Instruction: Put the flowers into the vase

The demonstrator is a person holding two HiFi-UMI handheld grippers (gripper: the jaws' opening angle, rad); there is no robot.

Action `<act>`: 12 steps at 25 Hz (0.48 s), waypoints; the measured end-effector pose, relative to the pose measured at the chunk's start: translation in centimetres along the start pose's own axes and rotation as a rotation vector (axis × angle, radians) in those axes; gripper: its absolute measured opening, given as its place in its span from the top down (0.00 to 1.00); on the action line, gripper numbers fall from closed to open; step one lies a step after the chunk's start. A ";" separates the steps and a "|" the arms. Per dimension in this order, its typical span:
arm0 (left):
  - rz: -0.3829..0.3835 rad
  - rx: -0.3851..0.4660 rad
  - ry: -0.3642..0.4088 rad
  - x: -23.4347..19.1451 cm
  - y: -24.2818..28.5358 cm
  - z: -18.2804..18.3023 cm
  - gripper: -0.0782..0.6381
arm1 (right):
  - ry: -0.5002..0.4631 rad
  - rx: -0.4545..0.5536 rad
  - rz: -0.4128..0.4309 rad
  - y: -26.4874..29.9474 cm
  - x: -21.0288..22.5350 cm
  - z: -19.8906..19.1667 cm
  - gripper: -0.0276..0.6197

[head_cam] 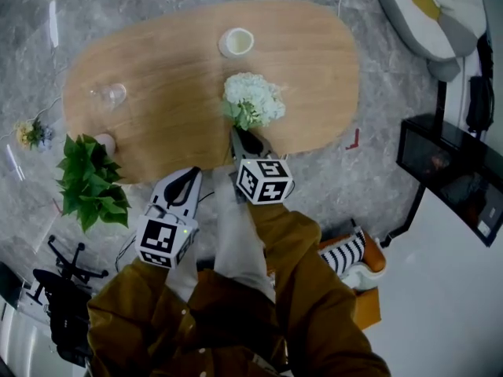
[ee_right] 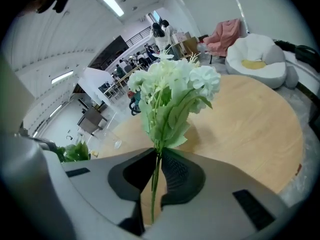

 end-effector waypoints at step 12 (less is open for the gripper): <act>0.006 0.040 0.020 -0.3 1.9 2.6 0.88 | -0.015 0.305 0.067 -5.7 -0.6 11.0 0.90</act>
Point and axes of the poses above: the fingertips, and each gripper's own axes: y forward along the fingers, x to its right, z out of its top, the point moved 6 cm from there along -y, backward along the fingers, and after that the axes turned 14 degrees about -z, right-handed, at the moved point
